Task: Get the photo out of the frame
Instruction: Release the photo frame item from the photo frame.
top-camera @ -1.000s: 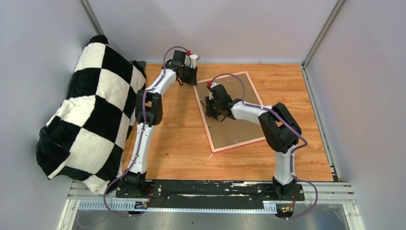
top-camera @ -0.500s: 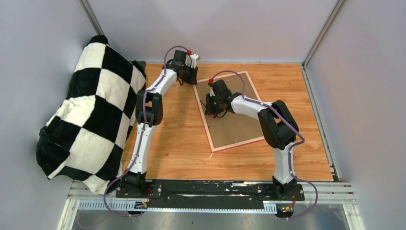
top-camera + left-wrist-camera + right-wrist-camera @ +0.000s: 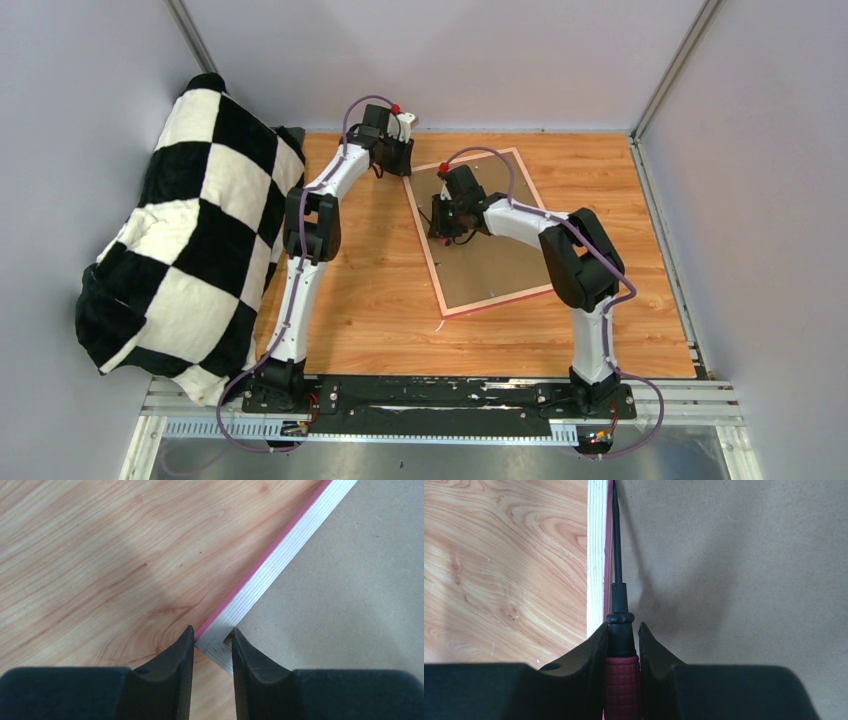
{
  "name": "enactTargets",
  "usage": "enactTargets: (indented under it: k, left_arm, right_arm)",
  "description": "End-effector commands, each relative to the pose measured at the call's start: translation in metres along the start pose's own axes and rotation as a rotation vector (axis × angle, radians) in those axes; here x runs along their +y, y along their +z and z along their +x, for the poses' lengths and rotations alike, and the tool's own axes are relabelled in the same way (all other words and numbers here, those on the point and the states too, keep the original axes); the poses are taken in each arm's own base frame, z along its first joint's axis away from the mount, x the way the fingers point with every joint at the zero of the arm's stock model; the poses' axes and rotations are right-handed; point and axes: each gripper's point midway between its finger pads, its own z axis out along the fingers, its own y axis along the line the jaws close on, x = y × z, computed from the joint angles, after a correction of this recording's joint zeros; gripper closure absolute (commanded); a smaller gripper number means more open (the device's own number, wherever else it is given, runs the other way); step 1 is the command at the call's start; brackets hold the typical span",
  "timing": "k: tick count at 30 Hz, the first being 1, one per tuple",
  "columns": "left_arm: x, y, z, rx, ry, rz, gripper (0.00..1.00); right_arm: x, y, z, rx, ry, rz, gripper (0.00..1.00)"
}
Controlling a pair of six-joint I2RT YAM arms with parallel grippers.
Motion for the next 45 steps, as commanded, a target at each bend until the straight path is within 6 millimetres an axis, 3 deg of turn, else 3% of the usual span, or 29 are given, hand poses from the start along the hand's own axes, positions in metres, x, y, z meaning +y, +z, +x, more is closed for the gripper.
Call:
enactTargets:
  k: [1,6,17,26,31,35,45]
  left_arm:
    - [-0.026,0.018,0.066,0.210,-0.050,0.054,1.00]
    - [-0.028,0.018,0.068,0.218,-0.038,0.052,1.00]
    - [-0.028,0.019,0.068,0.220,-0.038,0.048,1.00]
    - [-0.022,0.019,0.068,0.220,-0.043,0.019,1.00]
    - [-0.021,0.019,0.068,0.221,-0.045,0.010,1.00]
    - [-0.021,0.019,0.068,0.220,-0.045,0.011,1.00]
    - [-0.022,0.019,0.069,0.222,-0.045,0.017,1.00]
  right_arm:
    - [-0.040,0.019,0.006,0.053,0.144,0.117,1.00]
    - [-0.038,0.024,0.014,0.089,0.201,0.090,1.00]
    - [-0.040,0.013,0.001,0.073,0.350,-0.039,1.00]
    - [-0.057,-0.030,-0.037,-0.113,0.160,0.121,1.00]
    - [-0.057,-0.042,-0.039,-0.121,0.131,0.135,1.00]
    - [-0.052,-0.037,-0.033,-0.105,0.079,0.133,1.00]
    - [-0.017,-0.009,-0.005,-0.059,-0.121,0.024,1.00]
